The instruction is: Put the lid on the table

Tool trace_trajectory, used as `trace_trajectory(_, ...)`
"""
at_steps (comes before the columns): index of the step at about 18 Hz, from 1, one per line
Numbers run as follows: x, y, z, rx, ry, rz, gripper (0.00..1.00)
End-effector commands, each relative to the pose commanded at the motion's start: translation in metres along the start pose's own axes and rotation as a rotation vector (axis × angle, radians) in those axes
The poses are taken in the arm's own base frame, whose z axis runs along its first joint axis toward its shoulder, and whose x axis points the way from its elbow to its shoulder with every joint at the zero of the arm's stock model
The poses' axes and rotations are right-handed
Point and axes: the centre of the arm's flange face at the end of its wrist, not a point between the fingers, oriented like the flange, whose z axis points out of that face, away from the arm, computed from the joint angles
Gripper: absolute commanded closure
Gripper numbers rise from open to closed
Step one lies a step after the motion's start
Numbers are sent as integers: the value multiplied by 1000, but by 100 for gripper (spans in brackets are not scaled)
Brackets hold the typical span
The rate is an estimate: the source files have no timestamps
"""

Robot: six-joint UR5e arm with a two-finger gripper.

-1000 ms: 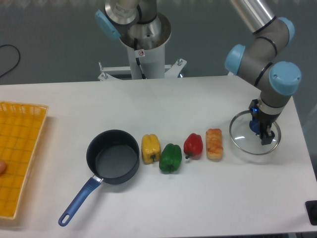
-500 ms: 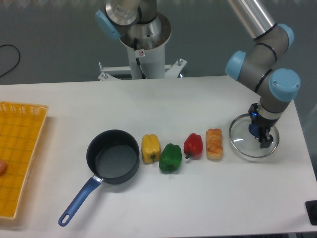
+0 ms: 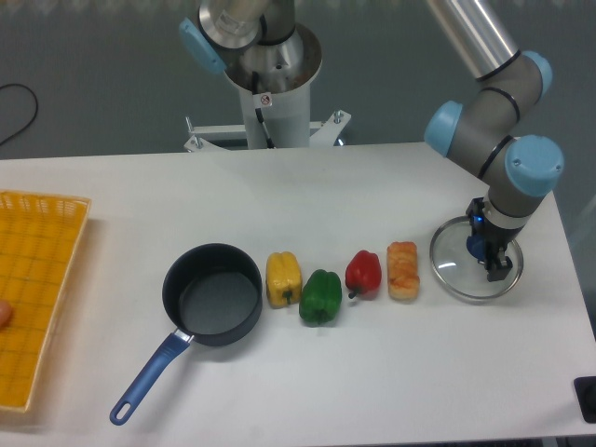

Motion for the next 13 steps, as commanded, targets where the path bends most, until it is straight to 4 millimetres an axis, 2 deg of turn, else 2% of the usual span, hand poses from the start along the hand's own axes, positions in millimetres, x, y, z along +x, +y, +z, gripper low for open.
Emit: trace_trajectory(13,-2,2,3,-10,-12,-2,55)
